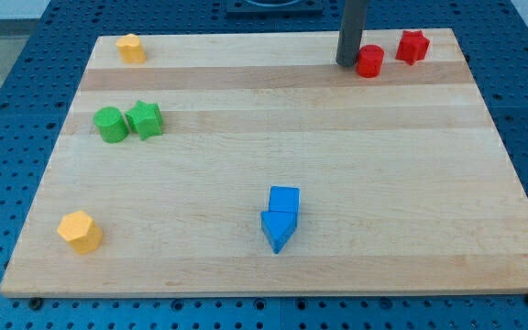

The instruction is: Move the red circle to the top right

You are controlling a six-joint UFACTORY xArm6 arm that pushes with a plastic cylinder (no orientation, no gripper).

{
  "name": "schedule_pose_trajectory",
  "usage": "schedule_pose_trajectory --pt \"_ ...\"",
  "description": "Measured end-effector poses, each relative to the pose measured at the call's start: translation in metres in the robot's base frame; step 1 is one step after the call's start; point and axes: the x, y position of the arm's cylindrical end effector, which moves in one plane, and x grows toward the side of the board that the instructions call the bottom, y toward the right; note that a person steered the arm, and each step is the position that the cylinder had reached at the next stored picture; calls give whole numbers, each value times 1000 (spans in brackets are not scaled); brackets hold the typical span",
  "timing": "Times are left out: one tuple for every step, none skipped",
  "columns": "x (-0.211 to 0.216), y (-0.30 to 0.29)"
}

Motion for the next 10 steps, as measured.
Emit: schedule_pose_trajectory --pt "10 0" --pt "28 0" --pt "38 1" --pt "28 2" --pt "22 9" --pt "20 24" --pt "16 38" --pt "16 40" --pt "10 5" --pt "-9 -49"
